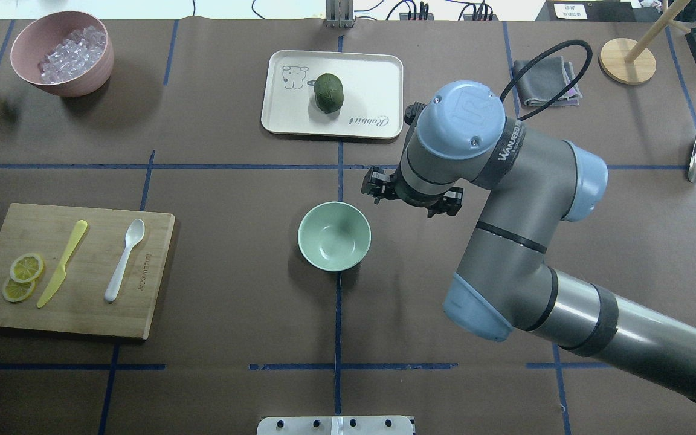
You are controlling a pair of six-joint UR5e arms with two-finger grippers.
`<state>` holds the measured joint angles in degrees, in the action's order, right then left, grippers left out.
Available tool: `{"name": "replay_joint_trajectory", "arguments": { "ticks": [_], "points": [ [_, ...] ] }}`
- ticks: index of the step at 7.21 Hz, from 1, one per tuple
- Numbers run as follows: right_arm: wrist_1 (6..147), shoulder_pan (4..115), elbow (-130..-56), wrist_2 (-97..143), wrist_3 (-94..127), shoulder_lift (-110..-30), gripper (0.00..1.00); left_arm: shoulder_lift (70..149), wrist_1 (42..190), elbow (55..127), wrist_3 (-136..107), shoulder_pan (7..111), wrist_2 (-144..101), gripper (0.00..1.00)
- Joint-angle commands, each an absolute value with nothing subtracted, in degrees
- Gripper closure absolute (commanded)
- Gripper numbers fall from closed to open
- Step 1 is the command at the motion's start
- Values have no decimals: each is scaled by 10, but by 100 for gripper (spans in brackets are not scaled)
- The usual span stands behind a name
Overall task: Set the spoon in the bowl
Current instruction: 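Release the bowl and raise the right gripper while the left gripper nears the spoon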
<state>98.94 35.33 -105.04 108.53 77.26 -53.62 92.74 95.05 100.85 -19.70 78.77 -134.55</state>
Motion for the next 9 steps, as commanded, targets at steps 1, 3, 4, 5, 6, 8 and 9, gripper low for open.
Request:
{"name": "replay_joint_trajectory", "arguments": {
  "ticks": [1, 3, 4, 5, 6, 8, 9],
  "points": [
    [1107, 422, -1119, 1088, 625, -567, 0, 927, 966, 1115, -456, 615, -1249, 0],
    [1101, 494, -1129, 1148, 528, -615, 0, 921, 1052, 1132, -615, 505, -1161, 0],
    [1100, 525, -1137, 1183, 493, -634, 0, 922, 1059, 1140, -660, 459, -1124, 0],
    [1100, 547, -1147, 1200, 464, -654, 0, 925, 1061, 1133, -684, 412, -1092, 0],
    [1100, 561, -1148, 1212, 448, -660, 0, 926, 1061, 1127, -692, 384, -1086, 0],
    [1100, 565, -1148, 1215, 448, -661, 0, 926, 1062, 1120, -693, 360, -1086, 0],
    [1100, 565, -1148, 1215, 448, -661, 0, 926, 1062, 1110, -696, 356, -1086, 0]
  ]
}}
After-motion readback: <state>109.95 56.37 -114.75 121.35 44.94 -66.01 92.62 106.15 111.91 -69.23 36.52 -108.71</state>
